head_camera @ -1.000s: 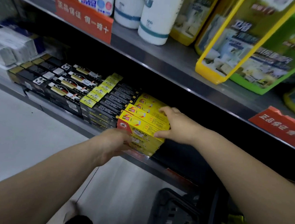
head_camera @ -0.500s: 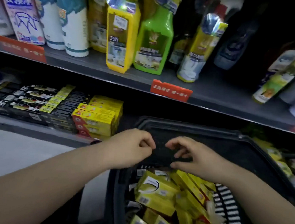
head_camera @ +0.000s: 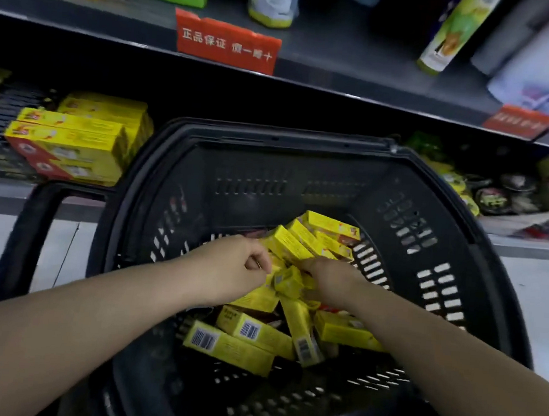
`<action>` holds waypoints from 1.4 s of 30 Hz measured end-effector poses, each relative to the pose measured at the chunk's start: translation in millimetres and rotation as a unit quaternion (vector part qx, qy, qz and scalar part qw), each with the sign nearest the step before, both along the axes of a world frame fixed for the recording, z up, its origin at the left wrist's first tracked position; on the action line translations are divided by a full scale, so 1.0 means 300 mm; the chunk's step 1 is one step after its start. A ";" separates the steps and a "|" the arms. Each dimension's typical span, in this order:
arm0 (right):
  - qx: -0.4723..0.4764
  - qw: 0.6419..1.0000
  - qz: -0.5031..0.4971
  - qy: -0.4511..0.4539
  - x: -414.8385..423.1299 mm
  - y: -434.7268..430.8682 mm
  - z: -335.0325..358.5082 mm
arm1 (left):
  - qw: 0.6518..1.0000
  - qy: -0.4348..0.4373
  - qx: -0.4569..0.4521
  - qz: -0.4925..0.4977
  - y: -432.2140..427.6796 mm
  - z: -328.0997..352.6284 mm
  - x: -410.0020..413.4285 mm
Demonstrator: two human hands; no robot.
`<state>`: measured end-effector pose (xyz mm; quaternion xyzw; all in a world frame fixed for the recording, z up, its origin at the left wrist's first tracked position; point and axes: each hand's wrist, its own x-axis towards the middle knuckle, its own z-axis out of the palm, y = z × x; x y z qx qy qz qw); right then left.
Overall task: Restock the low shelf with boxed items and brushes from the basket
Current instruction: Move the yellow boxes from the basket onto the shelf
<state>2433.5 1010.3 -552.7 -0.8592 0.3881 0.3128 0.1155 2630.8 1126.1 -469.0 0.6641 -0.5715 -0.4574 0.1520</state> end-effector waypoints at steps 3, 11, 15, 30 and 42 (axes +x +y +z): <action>-0.002 1.000 -0.014 -0.020 0.039 -0.003 0.067 | 1.000 0.011 0.005 0.013 -0.006 -0.004 -0.002; 0.164 0.877 -0.264 -0.366 0.164 0.086 0.278 | 0.986 0.105 0.052 0.118 0.025 -0.015 -0.035; 0.300 0.900 -0.208 -0.237 0.087 0.060 0.250 | 0.965 0.148 0.086 0.198 0.023 -0.016 -0.019; 0.218 0.966 -0.139 -0.001 -0.032 -0.014 0.194 | 0.905 0.281 0.175 0.267 -0.004 -0.009 -0.007; 0.367 0.778 -0.348 -0.373 0.119 0.105 0.262 | 0.858 0.365 0.186 0.310 -0.018 0.002 -0.017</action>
